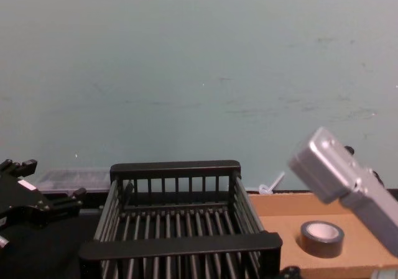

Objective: Pick up the white tape and place it into the black box , Pick up the silver tape and place it into the brown box.

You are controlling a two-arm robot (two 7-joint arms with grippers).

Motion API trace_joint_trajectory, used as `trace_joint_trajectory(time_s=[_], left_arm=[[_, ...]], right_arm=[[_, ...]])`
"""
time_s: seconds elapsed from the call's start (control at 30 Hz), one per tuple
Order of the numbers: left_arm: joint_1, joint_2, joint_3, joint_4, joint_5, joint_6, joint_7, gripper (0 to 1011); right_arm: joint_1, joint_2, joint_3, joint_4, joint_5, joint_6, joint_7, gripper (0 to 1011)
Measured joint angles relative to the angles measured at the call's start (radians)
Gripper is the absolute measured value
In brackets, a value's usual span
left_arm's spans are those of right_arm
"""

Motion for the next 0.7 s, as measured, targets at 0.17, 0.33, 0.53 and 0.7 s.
trace_joint_trajectory(time_s=[0.17,0.33,0.53,0.7], left_arm=[[0.000,0.000,0.000,0.000,0.000,0.000,0.000,1001],[0.000,0.000,0.000,0.000,0.000,0.000,0.000,1001],[0.000,0.000,0.000,0.000,0.000,0.000,0.000,1001],[0.000,0.000,0.000,0.000,0.000,0.000,0.000,1001]], right_arm=[[-0.009,0.021,0.016,-0.041,0.017,-0.011,-0.001,72],[-0.014,0.039,0.027,-0.076,0.031,-0.023,-0.001,72],[-0.016,0.062,0.047,-0.119,0.051,-0.042,-0.001,72],[0.023,0.055,0.078,-0.113,0.063,-0.062,-0.039,72]])
